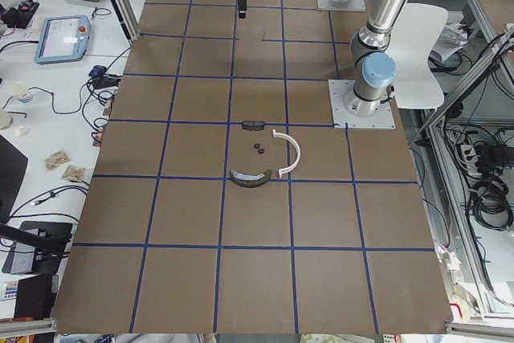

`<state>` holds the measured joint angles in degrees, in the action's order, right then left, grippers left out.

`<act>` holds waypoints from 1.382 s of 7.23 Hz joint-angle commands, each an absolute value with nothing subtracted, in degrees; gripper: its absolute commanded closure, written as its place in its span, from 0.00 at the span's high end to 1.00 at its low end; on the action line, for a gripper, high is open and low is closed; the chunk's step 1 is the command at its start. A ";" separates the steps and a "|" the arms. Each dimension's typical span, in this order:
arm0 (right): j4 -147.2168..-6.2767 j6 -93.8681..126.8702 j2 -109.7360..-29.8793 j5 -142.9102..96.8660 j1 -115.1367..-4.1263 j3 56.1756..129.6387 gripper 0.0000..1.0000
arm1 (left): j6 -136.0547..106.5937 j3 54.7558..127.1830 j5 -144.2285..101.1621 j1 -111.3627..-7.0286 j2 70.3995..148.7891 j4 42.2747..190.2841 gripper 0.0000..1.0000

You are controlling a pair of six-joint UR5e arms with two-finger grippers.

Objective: Place bearing gear from tray to pile

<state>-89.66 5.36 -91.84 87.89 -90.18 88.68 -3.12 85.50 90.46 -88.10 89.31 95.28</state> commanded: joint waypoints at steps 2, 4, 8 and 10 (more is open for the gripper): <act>-89.74 5.36 -91.85 87.89 -90.18 88.68 1.00 | 5.31 86.57 89.56 -87.45 87.98 96.42 1.00; -89.74 5.36 -91.76 87.89 -90.18 88.68 1.00 | 2.31 84.99 89.56 -87.54 88.59 96.50 1.00; -89.74 5.36 -91.85 87.72 -90.18 88.33 1.00 | -0.09 84.90 89.48 -87.28 88.77 96.68 1.00; -89.74 5.36 -91.85 87.71 -90.18 88.51 1.00 | -0.09 84.90 89.56 -87.19 88.77 96.68 1.00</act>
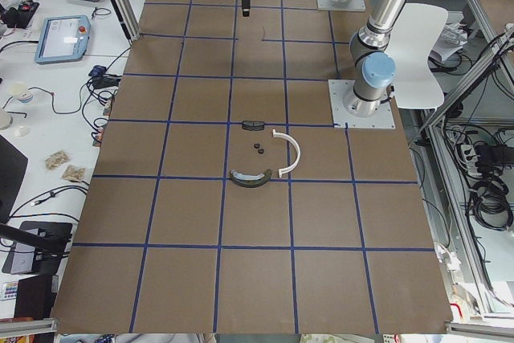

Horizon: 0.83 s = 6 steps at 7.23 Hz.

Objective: Place bearing gear from tray to pile

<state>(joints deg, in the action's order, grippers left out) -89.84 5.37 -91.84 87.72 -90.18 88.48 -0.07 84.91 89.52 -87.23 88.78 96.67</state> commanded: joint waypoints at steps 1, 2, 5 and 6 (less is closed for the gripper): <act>-89.82 5.36 -91.85 87.80 -90.18 88.51 1.00 | -0.09 84.82 89.56 -87.19 88.77 96.59 1.00; -89.91 5.36 -91.76 87.72 -90.18 88.59 1.00 | -0.09 84.90 89.73 -87.27 88.68 96.77 1.00; -89.83 5.36 -91.84 87.80 -90.18 88.59 1.00 | 0.62 84.64 89.74 -87.28 89.03 96.33 1.00; -90.00 5.36 -91.85 87.72 -90.18 88.59 1.00 | 0.62 84.29 89.82 -87.28 89.47 96.24 1.00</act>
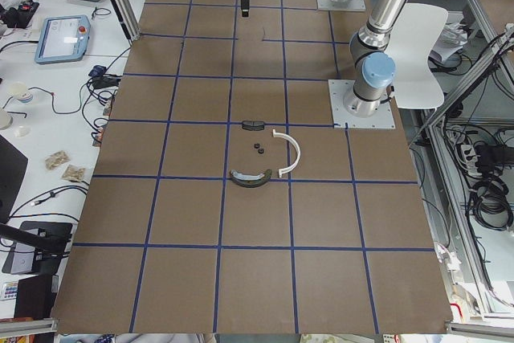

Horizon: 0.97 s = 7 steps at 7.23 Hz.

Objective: Place bearing gear from tray to pile

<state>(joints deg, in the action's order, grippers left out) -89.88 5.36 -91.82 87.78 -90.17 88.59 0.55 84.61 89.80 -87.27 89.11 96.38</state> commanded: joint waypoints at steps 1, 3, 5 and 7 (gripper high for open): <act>-89.91 5.36 -91.76 87.71 -90.18 88.51 1.00 | 0.62 84.11 89.56 -87.19 90.08 95.89 1.00; -90.44 5.97 -91.50 87.54 -90.18 88.51 1.00 | 0.70 83.94 89.82 -87.19 90.26 95.63 1.00; -90.26 5.71 -91.67 87.63 -90.18 88.50 1.00 | 0.79 83.94 89.91 -87.19 90.26 95.62 1.00; -90.18 5.71 -91.76 87.63 -90.18 88.59 1.00 | 0.88 83.94 90.09 -87.19 90.18 95.62 1.00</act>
